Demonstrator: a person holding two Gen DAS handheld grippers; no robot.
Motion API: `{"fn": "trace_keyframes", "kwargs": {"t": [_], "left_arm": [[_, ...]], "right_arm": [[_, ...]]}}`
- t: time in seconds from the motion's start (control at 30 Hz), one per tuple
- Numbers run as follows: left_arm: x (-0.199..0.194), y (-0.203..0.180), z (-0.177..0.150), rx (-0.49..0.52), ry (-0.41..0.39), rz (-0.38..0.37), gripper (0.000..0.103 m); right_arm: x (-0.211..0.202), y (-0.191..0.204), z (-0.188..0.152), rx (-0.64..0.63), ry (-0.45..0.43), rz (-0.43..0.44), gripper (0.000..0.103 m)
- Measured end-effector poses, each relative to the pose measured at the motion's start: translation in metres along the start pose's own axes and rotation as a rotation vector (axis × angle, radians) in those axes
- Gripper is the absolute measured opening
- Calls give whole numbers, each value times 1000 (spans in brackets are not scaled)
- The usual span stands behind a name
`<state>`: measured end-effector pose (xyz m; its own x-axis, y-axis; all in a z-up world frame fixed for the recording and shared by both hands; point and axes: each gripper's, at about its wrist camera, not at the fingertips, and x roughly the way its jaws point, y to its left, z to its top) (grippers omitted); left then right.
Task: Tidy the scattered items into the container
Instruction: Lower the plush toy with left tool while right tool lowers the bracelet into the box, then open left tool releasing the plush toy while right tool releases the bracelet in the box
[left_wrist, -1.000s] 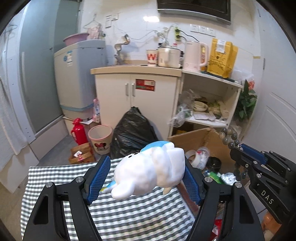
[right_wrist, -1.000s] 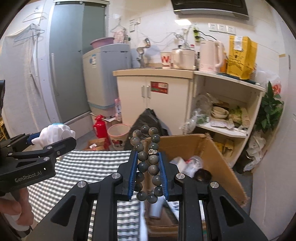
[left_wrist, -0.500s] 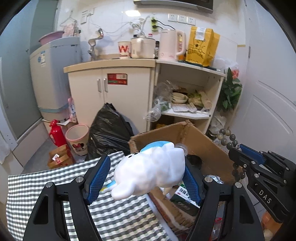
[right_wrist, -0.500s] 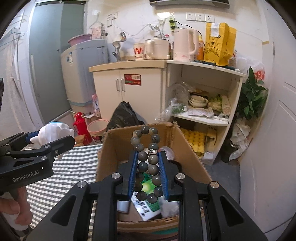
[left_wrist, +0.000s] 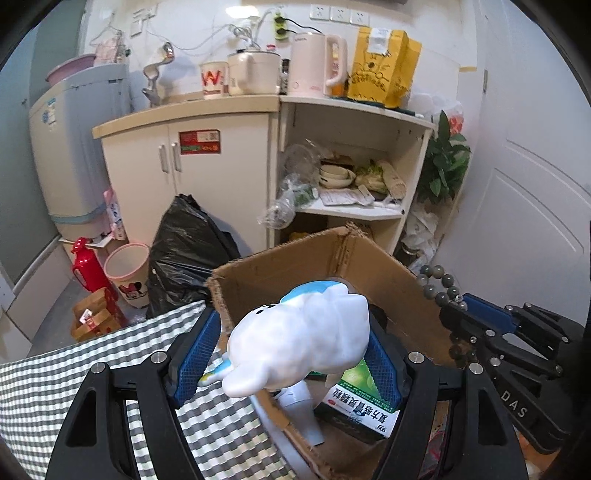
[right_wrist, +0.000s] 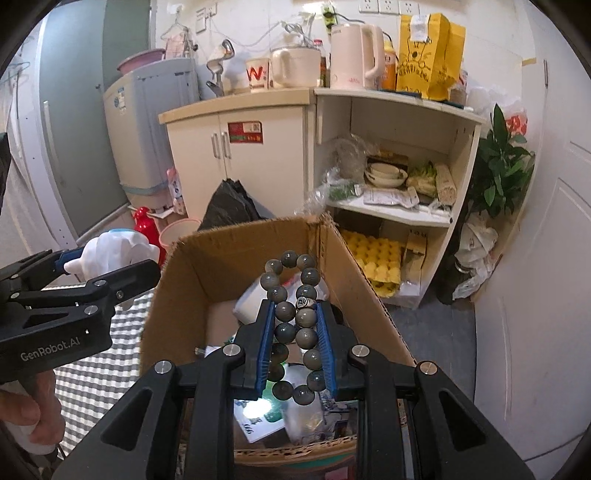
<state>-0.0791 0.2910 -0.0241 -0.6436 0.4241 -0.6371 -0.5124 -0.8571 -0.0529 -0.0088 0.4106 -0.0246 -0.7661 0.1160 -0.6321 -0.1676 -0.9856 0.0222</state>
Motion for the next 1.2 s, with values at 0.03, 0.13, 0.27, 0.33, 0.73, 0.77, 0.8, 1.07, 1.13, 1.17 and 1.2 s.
{"fn": "trace_keyframes", "kwargs": {"t": [0.03, 0.13, 0.27, 0.33, 0.73, 0.77, 0.8, 1.07, 1.13, 1.17, 1.2], "left_arm": [[5, -2, 0, 9, 7, -6, 77], [23, -9, 0, 36, 33, -24, 77], [43, -13, -1, 41, 61, -37, 77], [54, -15, -1, 44, 77, -43, 77], [92, -12, -5, 31, 141, -55, 77], [93, -13, -5, 32, 143, -56, 77], [93, -13, -5, 33, 143, -58, 77], [82, -15, 0, 34, 126, -49, 77], [74, -13, 3, 28, 110, -43, 77], [69, -12, 5, 24, 101, -38, 77], [65, -11, 7, 21, 93, -33, 77]], "right_arm": [[5, -2, -1, 1, 10, -1, 23], [16, -8, -3, 5, 30, -3, 23], [33, -13, -3, 10, 62, 0, 23], [42, -15, -3, 13, 75, 1, 23], [68, -19, -5, 9, 113, 7, 23], [68, -20, -5, 9, 113, 8, 23], [68, -20, -5, 12, 111, 6, 23], [54, -20, -2, 20, 84, 1, 23], [48, -19, 1, 19, 69, 0, 23], [44, -18, 3, 19, 61, 1, 23], [41, -17, 4, 19, 53, 2, 23]]}}
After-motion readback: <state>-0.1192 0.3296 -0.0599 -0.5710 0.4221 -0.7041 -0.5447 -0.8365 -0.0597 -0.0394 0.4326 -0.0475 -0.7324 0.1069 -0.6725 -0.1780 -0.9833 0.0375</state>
